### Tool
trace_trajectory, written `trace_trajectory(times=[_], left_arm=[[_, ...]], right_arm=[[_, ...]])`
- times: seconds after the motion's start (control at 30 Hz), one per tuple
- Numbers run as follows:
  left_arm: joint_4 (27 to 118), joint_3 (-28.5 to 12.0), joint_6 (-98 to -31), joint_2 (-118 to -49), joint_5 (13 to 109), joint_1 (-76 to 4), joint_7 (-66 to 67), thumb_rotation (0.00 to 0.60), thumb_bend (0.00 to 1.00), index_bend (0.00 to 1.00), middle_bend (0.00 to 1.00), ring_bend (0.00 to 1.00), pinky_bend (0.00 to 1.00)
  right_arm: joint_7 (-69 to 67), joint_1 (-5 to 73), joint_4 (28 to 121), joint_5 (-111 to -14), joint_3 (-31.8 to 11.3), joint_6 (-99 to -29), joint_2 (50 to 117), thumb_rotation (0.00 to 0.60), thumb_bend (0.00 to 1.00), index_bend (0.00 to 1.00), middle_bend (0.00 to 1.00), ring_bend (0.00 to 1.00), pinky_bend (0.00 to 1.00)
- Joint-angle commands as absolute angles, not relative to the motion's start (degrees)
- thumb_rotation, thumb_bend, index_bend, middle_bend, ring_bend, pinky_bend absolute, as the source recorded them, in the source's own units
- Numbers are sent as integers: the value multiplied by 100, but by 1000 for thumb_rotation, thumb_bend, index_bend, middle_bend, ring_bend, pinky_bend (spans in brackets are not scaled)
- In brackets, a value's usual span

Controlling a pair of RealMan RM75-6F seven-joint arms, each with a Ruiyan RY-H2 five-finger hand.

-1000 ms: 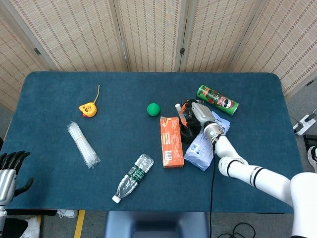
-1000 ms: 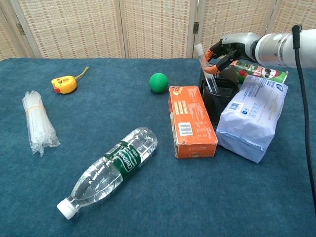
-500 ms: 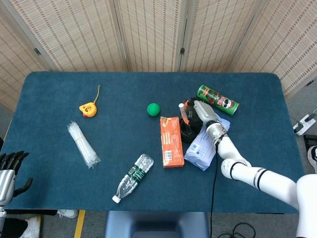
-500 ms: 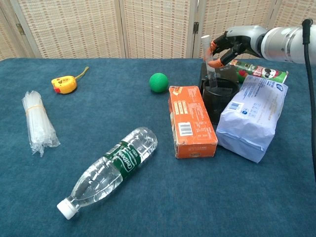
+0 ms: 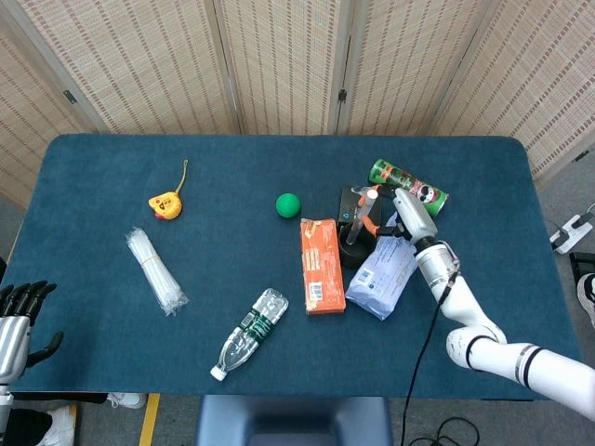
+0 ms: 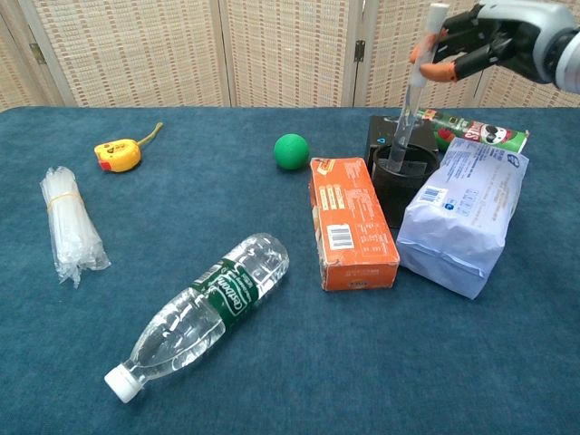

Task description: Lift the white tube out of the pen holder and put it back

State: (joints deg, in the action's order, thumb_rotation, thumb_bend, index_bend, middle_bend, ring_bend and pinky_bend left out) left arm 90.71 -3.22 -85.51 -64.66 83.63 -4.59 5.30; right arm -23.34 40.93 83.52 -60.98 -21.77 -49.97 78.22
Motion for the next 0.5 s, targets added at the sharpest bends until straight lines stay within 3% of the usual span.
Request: trace_trajectory(times=[0.03,0.5], left_arm=[[9106,-330,-8558,-6445,8370,-465,534,600,327,202,180,143,119],[9236,-345,-8536,-6410,8399,-513,625,600,327,201,180,143,119]], right_arm=[[-2770,3778,8575,-6522,-2248,-5380,7607,600,440,639,422,203,196],[-2646,3578,9151,-6867,-2234,-5667,7005,600,440,641,445,243,201]])
